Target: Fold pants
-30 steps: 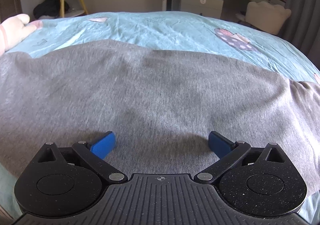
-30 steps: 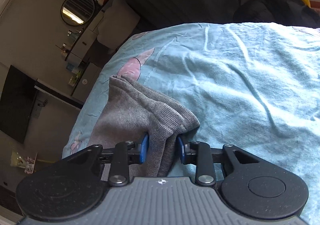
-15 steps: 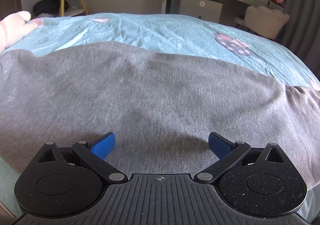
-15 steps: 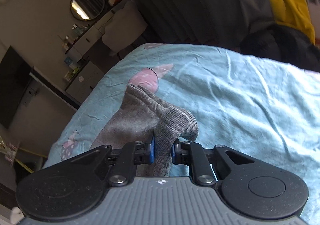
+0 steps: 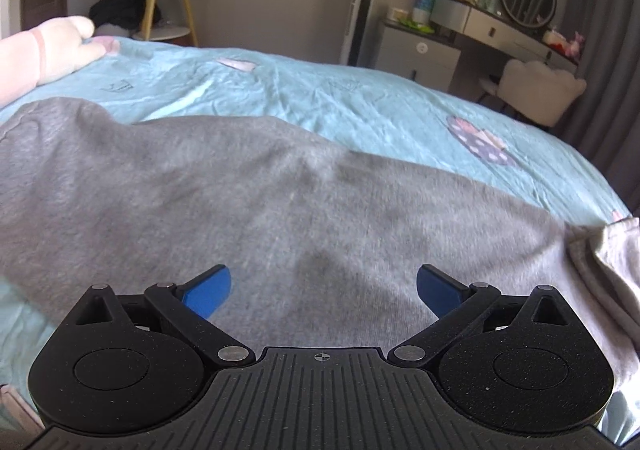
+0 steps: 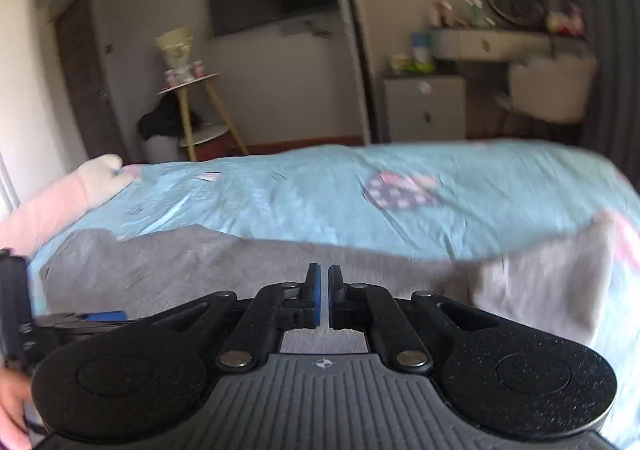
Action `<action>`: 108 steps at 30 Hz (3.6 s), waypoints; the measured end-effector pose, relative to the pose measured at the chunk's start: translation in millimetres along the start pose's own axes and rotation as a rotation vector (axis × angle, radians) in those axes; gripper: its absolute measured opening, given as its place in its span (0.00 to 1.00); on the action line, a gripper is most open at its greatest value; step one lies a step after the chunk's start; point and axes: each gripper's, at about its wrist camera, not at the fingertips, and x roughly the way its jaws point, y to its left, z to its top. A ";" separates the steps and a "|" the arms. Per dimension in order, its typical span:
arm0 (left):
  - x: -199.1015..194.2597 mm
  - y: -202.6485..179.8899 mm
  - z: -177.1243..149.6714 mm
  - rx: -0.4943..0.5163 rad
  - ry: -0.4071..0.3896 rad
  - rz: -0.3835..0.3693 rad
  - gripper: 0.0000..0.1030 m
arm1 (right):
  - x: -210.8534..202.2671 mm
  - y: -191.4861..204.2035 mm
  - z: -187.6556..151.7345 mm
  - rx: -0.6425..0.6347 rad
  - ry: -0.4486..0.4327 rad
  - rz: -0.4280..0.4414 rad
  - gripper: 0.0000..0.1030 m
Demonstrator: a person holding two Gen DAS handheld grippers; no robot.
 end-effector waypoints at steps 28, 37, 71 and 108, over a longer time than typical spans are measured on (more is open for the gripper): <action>154.6 -229.5 18.8 -0.066 0.529 -0.605 0.86 | -35.9 -176.9 -98.7 0.909 -0.061 -0.305 0.32; 170.6 -250.5 19.6 -0.023 0.523 -0.535 0.22 | -25.0 -184.1 -100.2 0.921 -0.019 -0.308 0.32; 58.7 -70.3 42.7 -0.002 0.203 -0.299 0.70 | -17.3 -117.9 -67.2 0.614 0.119 -0.168 0.48; 19.5 -41.6 -0.1 0.079 0.324 -0.339 0.24 | -11.5 -91.7 -88.2 0.811 0.203 -0.201 0.15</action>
